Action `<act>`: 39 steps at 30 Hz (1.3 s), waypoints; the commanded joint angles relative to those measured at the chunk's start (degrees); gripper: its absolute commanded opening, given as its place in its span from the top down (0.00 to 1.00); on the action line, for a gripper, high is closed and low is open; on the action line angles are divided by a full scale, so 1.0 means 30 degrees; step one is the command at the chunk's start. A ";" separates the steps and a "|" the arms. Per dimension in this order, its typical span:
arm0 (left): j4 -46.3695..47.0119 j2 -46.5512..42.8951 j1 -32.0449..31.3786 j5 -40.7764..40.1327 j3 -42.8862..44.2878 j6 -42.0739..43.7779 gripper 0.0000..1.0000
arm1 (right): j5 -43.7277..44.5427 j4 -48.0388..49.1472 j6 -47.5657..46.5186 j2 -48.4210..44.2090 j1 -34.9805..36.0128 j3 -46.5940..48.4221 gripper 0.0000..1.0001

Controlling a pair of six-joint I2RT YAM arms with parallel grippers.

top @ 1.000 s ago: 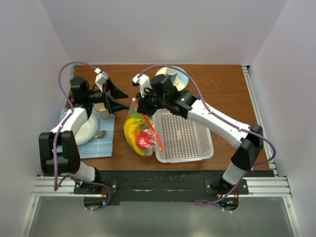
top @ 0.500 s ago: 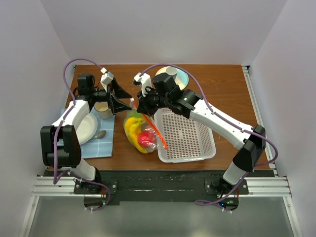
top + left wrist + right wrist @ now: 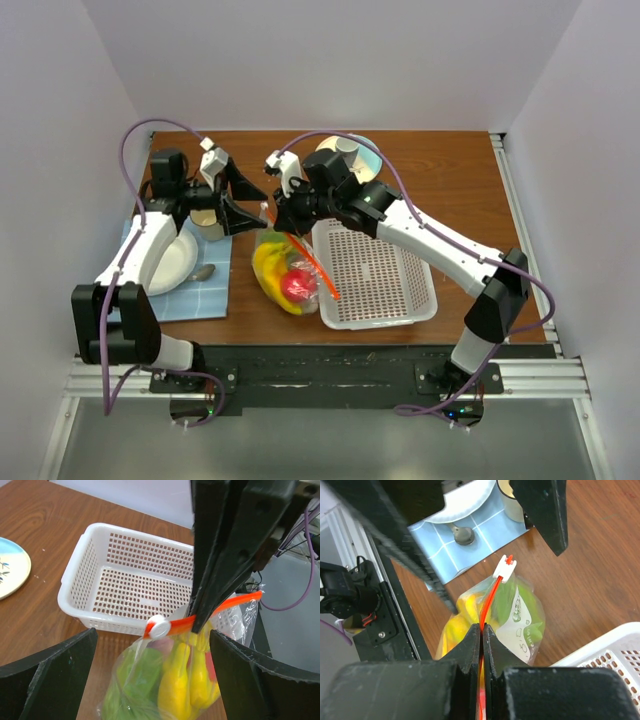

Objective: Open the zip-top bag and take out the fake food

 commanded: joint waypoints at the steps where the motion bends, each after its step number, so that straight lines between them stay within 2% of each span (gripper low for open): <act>1: 0.1567 -0.0767 0.0013 0.4314 -0.0217 -0.1829 0.00 | -0.0471 0.0398 -0.0274 -0.0175 0.0011 0.1169 1.00; 6: 0.2327 -0.1002 -0.0016 0.4314 -0.1563 -0.1888 0.00 | -0.0589 0.0749 -0.0099 -0.0410 0.0011 0.1227 1.00; 7: 0.4071 -0.1031 0.0013 0.4314 -0.1885 -0.2208 0.00 | -0.0589 0.0720 -0.0128 -0.0497 -0.0017 0.1286 1.00; 9: 0.7148 -0.1031 0.0565 0.4314 -0.3202 -0.5159 0.01 | -0.0560 0.0487 -0.0186 -0.0673 -0.0018 0.1344 1.00; 10: 0.9630 -0.0828 0.0889 0.4314 -0.3496 -0.6070 0.01 | -0.0588 0.0399 -0.0302 -0.0731 -0.0018 0.1345 1.00; 12: 1.0153 -0.0476 0.1823 0.4314 -0.3326 -0.6987 0.01 | -0.0734 0.0252 -0.0333 -0.0908 -0.0018 0.1345 1.00; 15: 0.8577 0.0198 0.2122 0.4314 -0.2243 -0.5908 0.00 | -0.0939 0.0193 -0.0333 -0.0879 -0.0018 0.1316 1.00; 16: 0.6396 0.0286 0.2122 0.4314 -0.1950 -0.5091 0.00 | -0.1056 0.0193 -0.0246 -0.0850 -0.0047 0.1345 1.00; 17: 0.4634 0.0287 0.2093 0.4314 -0.1105 -0.2037 0.00 | -0.1086 0.0193 -0.0216 -0.0791 -0.0018 0.1345 1.00; 19: -0.0246 0.0403 0.1918 0.4314 -0.0193 0.0968 0.00 | -0.1261 0.0222 -0.0128 -0.0674 -0.0018 0.1404 1.00; 20: -0.0798 0.0462 0.1801 0.4314 0.0246 0.2113 0.00 | -0.1320 0.0280 -0.0128 -0.0644 -0.0018 0.1404 1.00; 27: -0.0687 0.0698 0.0513 0.4314 -0.0481 0.2007 0.00 | -0.1584 0.0427 0.0077 -0.0498 -0.0018 0.1637 1.00; 33: -0.0540 -0.0239 -0.0074 0.4314 -0.1156 0.2066 0.00 | -0.1906 0.0515 0.0223 -0.0234 -0.0018 0.1872 1.00; 39: -0.1827 -0.0767 -0.1041 0.4343 -0.0892 0.2153 0.03 | -0.2054 0.0573 0.0223 0.0176 -0.0018 0.2048 1.00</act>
